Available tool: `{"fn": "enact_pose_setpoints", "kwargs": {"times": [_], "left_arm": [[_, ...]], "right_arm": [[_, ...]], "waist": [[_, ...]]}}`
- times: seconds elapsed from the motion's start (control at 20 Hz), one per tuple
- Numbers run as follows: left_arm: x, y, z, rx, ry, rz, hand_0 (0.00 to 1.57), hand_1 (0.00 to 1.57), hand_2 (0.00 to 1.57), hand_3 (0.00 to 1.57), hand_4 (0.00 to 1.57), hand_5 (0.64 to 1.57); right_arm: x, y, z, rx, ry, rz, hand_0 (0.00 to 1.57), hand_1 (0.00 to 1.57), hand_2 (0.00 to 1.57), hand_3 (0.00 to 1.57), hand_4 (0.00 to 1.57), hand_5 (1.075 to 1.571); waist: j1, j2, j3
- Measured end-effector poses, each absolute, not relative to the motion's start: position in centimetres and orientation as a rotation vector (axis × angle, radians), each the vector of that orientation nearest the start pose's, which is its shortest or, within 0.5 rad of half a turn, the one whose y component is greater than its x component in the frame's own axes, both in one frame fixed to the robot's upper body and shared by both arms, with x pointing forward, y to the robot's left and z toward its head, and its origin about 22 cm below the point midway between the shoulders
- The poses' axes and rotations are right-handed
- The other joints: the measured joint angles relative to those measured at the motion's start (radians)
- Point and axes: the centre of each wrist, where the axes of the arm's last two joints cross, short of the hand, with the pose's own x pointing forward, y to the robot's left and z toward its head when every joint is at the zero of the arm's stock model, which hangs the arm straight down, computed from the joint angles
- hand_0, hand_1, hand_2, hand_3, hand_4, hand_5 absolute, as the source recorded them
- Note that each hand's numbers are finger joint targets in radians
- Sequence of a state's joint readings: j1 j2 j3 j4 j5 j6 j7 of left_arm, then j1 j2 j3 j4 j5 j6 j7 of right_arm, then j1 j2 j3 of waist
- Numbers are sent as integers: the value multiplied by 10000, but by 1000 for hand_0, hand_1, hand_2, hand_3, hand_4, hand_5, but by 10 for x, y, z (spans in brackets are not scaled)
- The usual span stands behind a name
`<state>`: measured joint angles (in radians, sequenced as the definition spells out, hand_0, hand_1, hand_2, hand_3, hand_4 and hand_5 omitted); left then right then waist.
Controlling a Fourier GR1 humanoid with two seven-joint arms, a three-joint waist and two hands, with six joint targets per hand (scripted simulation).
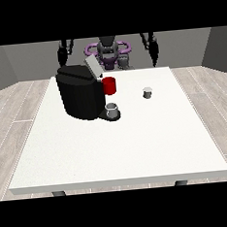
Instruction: Insert the coffee pod into the coffee machine and close the lid
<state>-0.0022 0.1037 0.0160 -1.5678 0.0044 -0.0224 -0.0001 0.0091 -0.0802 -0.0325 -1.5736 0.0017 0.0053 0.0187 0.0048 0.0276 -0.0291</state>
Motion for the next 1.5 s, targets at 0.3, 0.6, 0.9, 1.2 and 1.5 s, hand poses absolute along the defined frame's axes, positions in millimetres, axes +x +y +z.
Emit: {"fn": "enact_pose_setpoints", "kwargs": {"times": [0.3,0.6,0.9,1.2,1.5], "left_arm": [[237,257,-6,171,-16514,-938,0,0,0,0,311,1571],[256,281,11,1345,-17005,-2188,0,0,0,0,0,1571],[288,311,28,1891,-16263,-2652,0,0,0,0,0,1571],[314,334,33,2484,-15647,-2836,0,0,0,0,0,1571],[331,341,23,2768,-15034,-2976,0,0,0,0,0,1571]], "right_arm": [[239,-261,-1,-706,-15257,645,0,0,0,0,128,1571],[242,-249,1,-1193,-16453,-632,0,0,0,0,217,1571],[250,-234,14,-1015,-17038,-775,0,0,0,0,174,1571],[254,-220,23,-546,-17520,-572,0,0,0,0,118,1571],[261,-216,26,-492,-17628,-584,0,0,0,0,340,1571]], "waist": [[17,-252,226],[-499,-96,277],[-957,221,288],[-1476,890,288],[-1504,1267,288]]}}
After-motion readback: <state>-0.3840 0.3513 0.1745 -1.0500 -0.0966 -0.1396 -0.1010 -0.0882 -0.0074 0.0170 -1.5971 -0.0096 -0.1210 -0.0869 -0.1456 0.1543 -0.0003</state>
